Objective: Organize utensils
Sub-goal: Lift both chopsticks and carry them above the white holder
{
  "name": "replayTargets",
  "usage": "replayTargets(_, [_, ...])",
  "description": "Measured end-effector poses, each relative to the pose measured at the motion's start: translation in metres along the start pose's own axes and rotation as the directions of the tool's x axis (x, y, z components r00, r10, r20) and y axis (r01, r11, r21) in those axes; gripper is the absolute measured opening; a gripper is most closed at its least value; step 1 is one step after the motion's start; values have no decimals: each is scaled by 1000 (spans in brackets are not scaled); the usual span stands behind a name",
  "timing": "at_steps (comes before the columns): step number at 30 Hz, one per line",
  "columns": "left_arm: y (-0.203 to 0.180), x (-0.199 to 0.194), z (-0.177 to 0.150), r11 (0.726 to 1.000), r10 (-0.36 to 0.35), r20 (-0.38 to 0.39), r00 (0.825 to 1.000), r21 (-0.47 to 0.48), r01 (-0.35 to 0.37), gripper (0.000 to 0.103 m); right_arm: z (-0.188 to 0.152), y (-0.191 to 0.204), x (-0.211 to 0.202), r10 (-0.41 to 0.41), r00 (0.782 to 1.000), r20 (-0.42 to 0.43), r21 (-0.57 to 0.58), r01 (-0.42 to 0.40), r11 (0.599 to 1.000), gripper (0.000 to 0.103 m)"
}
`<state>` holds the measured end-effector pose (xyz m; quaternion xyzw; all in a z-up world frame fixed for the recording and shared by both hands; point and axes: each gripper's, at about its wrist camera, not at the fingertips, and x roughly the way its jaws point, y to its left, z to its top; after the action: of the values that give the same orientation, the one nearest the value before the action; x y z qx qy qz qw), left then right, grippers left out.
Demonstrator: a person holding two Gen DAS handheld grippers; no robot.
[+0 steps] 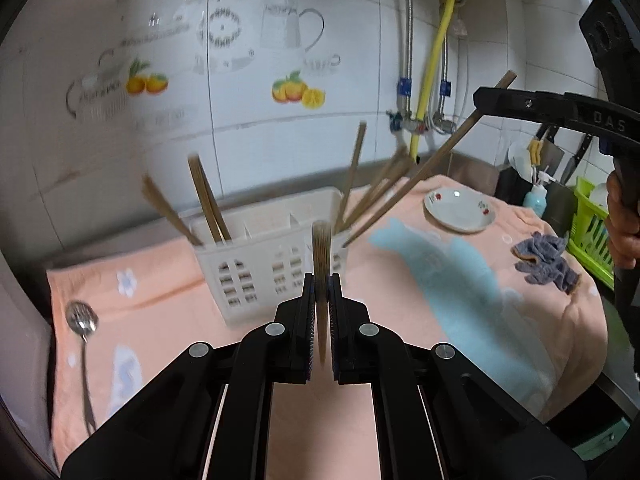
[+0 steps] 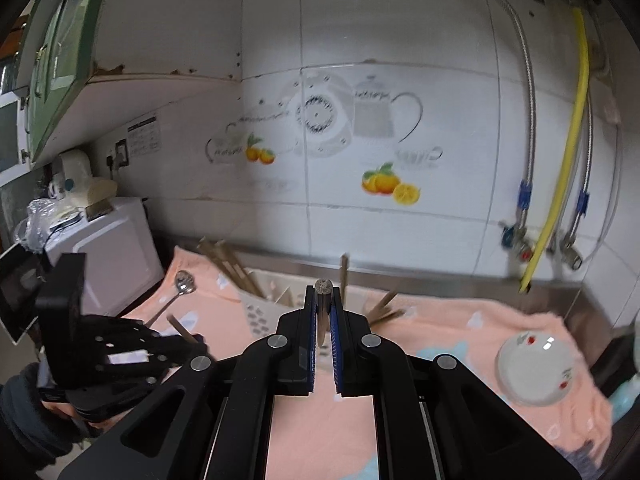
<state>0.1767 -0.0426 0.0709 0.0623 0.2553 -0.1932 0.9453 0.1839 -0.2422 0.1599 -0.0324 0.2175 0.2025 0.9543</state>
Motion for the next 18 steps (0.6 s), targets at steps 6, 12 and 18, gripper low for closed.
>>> replayTargets(6, [8, -11, 39, 1000, 17, 68, 998, 15, -18, 5, 14, -9, 14, -38, 999, -21, -20, 37, 999, 6])
replayTargets(12, [13, -26, 87, 998, 49, 174, 984, 22, -53, 5, 23, -9, 29, -26, 999, -30, -16, 25, 1000, 6])
replayTargets(18, [28, -25, 120, 995, 101, 247, 964, -12, -101, 5, 29, -7, 49, -13, 999, -46, -18, 12, 1000, 6])
